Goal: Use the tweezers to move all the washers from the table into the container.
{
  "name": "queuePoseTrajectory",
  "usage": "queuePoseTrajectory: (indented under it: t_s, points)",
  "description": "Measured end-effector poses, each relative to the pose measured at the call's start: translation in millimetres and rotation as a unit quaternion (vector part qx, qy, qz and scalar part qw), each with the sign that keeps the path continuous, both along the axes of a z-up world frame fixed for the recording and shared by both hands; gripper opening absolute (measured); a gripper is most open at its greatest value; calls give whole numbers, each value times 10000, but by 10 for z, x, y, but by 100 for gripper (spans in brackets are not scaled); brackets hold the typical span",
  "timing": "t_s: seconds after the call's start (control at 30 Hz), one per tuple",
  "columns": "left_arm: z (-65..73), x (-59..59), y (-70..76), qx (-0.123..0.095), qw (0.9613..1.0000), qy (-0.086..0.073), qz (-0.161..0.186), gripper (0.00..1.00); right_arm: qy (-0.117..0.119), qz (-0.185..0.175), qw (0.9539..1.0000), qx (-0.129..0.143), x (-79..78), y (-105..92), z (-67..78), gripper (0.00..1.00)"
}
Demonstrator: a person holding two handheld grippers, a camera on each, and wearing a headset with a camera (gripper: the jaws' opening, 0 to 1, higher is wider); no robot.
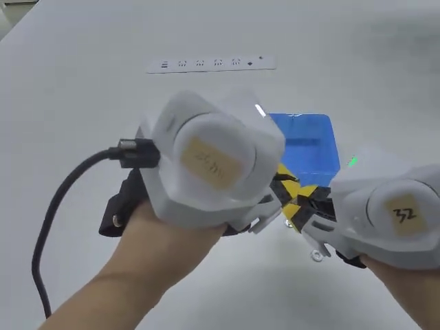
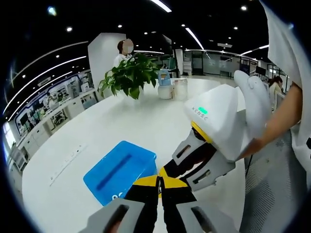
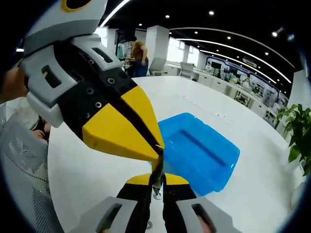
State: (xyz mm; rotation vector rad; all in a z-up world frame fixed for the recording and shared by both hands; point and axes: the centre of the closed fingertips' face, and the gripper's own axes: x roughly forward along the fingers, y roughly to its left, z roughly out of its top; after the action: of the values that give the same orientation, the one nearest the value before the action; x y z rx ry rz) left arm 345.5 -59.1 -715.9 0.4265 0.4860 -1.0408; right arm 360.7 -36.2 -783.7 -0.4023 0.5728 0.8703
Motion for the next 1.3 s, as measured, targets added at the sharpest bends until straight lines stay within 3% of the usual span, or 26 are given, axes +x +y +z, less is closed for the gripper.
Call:
queuePoseTrajectory:
  t_s: [0.23, 0.47, 0.6, 0.87, 0.93, 1.0, 1.3]
  points:
    - [9, -51, -7, -86, 9999, 65, 2, 0, -79, 2, 9999, 62, -35, -8, 9, 4]
    - [4, -84, -20, -94, 9999, 129, -18, 0, -196, 32, 9998, -100, -58, -13, 4, 2]
    - [15, -120, -35, 13, 9999, 62, -110, 0, -183, 39, 9997, -170, -71, -9, 18, 2]
    - [213, -78, -31, -149, 9998, -7, -92, 0, -155, 68, 9998, -48, -30, 38, 233, 2]
    - [263, -69, -58, -180, 9998, -61, -86, 0, -262, 66, 9996, -71, 10, 36, 288, 2]
    - [329, -43, -70, -155, 9996, -213, -75, 0, -378, 45, 9992, -76, 53, 22, 347, 2]
    - [528, 66, -99, -206, 9985, -501, 8, 0, -608, -61, 9981, 12, 200, 9, 554, 2]
